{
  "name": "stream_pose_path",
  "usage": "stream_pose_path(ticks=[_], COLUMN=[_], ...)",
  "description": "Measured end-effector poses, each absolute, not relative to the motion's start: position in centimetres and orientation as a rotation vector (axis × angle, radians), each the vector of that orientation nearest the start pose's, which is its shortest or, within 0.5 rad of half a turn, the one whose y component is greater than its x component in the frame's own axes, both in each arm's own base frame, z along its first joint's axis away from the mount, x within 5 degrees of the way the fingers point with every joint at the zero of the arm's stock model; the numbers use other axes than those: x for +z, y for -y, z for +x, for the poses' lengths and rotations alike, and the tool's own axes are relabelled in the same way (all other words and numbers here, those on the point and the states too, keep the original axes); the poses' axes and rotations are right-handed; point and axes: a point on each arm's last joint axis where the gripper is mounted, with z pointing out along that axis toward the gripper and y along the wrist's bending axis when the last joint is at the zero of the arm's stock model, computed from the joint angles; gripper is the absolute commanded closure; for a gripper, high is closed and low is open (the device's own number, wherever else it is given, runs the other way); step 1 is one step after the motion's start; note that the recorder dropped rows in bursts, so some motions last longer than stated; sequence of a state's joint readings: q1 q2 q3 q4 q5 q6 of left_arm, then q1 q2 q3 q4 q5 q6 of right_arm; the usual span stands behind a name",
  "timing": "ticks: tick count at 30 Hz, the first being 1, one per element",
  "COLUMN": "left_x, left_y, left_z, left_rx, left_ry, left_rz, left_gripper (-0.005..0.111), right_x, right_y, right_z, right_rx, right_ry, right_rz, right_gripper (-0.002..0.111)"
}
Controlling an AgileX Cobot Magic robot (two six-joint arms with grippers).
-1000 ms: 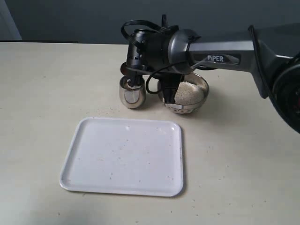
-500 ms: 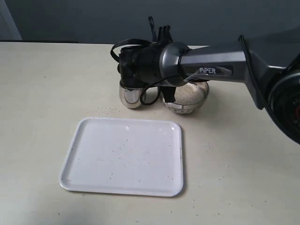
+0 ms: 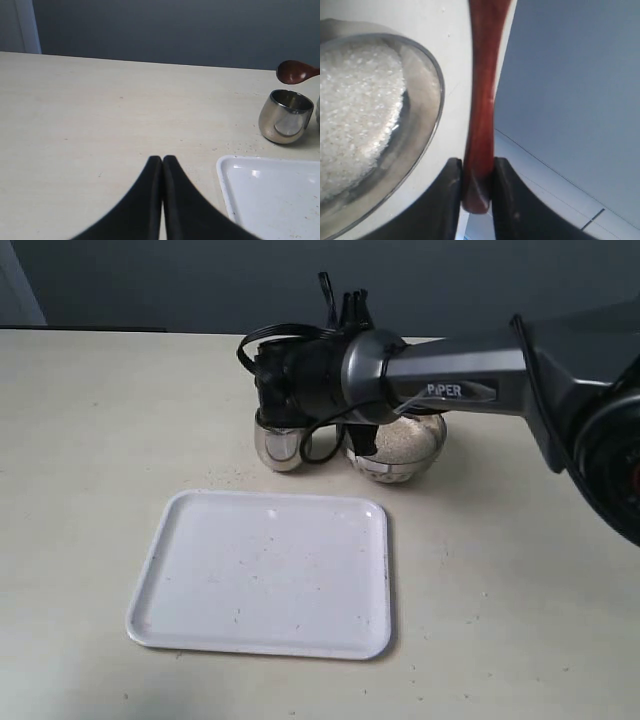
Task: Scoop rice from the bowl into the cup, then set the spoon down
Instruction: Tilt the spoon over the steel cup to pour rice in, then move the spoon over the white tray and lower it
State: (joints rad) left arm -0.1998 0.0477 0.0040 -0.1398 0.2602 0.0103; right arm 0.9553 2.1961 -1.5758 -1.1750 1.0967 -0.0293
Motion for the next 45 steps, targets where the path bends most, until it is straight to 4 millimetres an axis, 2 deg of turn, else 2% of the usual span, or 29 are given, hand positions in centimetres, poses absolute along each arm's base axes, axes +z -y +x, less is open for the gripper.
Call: stream_pose_path(ticks=[22, 27, 29, 33, 36, 42, 45], left_x=[18.6, 18.6, 18.6, 18.6, 18.6, 18.6, 18.6], left_y=[1.5, 1.5, 1.5, 1.5, 1.5, 1.5, 1.5], left_z=[5.6, 5.6, 5.6, 5.6, 5.6, 5.6, 5.6], left_rx=[-0.264, -0.264, -0.264, -0.264, -0.264, -0.264, -0.264], left_ry=[-1.798, -1.798, -1.798, -1.798, -1.798, -1.798, -1.798], left_rz=[0.093, 0.093, 0.093, 0.093, 0.093, 0.093, 0.093], left_gripper=[0.106, 0.106, 0.106, 0.106, 0.106, 0.106, 0.106], right_x=[17.8, 17.9, 18.0, 20.3, 22.7, 27.0, 27.3], right_y=[-31.9, -31.8, -31.8, -31.0, -30.3, -29.1, -29.0], right_z=[32.0, 31.7, 31.6, 30.9, 30.2, 28.1, 27.1], right_rx=[-1.300, -1.218, -1.163, -1.027, -0.914, -0.663, -0.534], right_ry=[-1.657, -1.746, -1.813, -2.048, -2.155, -2.309, -2.423], right_rz=[-1.689, -1.656, -1.568, -1.206, -1.039, -0.875, -0.877], right_gripper=[0.109, 0.109, 0.109, 0.109, 0.109, 0.109, 0.109])
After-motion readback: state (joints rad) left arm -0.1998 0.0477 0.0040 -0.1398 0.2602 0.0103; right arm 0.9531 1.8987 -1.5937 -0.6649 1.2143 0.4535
